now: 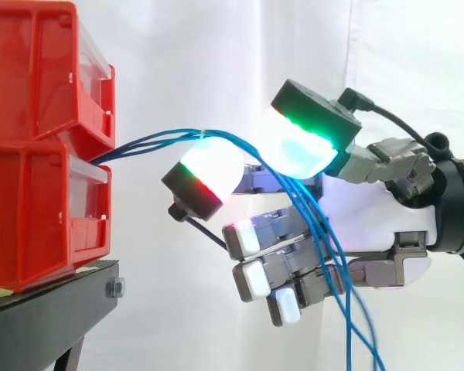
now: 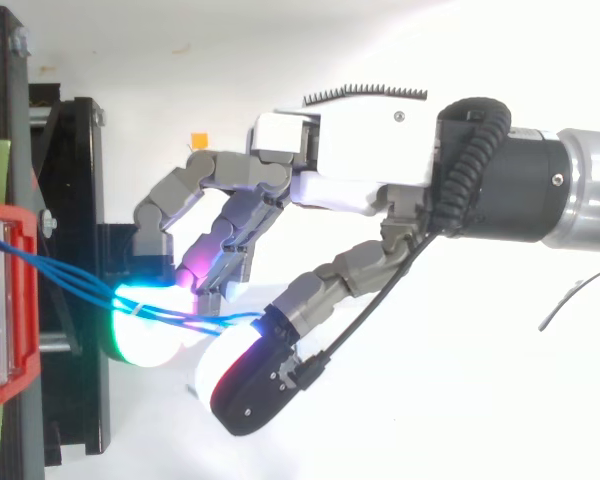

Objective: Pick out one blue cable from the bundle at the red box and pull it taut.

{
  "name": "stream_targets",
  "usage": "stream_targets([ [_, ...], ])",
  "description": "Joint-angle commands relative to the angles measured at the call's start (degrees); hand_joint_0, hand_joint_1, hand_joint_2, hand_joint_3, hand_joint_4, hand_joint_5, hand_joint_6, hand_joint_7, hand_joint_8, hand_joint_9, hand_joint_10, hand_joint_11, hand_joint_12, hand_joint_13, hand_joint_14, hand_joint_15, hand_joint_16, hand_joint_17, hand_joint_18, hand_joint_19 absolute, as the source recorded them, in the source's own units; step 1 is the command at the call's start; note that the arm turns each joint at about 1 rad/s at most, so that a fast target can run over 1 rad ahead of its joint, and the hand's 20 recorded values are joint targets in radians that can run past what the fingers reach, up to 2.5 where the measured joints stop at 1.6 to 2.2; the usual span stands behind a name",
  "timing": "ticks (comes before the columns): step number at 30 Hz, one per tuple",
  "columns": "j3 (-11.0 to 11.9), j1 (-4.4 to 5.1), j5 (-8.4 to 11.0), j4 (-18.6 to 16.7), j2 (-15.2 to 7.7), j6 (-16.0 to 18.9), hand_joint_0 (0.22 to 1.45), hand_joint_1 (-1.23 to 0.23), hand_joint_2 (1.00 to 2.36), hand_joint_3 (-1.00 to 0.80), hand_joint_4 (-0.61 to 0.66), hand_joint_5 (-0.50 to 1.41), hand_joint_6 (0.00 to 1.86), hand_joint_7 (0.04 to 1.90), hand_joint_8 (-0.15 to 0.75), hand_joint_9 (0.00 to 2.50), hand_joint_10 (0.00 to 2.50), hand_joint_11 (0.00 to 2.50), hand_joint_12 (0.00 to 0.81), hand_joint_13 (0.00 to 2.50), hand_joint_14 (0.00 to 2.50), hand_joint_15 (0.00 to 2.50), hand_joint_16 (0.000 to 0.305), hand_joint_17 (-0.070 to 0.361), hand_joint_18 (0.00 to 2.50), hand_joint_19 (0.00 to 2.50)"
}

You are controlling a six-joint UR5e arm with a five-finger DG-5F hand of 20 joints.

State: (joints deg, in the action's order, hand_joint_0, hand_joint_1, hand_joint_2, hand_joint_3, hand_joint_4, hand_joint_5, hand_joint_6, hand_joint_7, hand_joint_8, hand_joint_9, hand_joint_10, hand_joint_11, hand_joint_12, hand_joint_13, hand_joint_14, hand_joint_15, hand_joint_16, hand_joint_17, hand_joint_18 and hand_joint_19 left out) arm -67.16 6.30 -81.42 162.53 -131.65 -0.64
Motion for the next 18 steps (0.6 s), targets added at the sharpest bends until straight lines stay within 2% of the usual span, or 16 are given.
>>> stream_targets([
  [1,0.0,-0.06,-0.06,0.2,0.0,0.0,0.48,-0.86,1.0,-0.5,-0.03,-0.15,0.86,0.74,0.225,0.88,0.02,0.71,0.336,0.86,0.02,0.62,0.052,0.117,0.8,0.69],
  [12,0.1,-0.06,-0.06,0.0,0.0,0.0,0.46,-0.71,1.0,-0.5,-0.01,-0.14,0.85,0.72,0.24,0.95,0.03,0.72,0.351,0.88,0.02,0.6,0.055,0.124,0.79,0.7],
  [18,0.7,0.12,0.03,0.5,0.0,0.0,0.47,-0.57,1.0,-0.5,-0.01,-0.13,0.83,0.74,0.246,0.98,0.03,0.71,0.348,0.89,0.02,0.61,0.055,0.124,0.8,0.7],
])
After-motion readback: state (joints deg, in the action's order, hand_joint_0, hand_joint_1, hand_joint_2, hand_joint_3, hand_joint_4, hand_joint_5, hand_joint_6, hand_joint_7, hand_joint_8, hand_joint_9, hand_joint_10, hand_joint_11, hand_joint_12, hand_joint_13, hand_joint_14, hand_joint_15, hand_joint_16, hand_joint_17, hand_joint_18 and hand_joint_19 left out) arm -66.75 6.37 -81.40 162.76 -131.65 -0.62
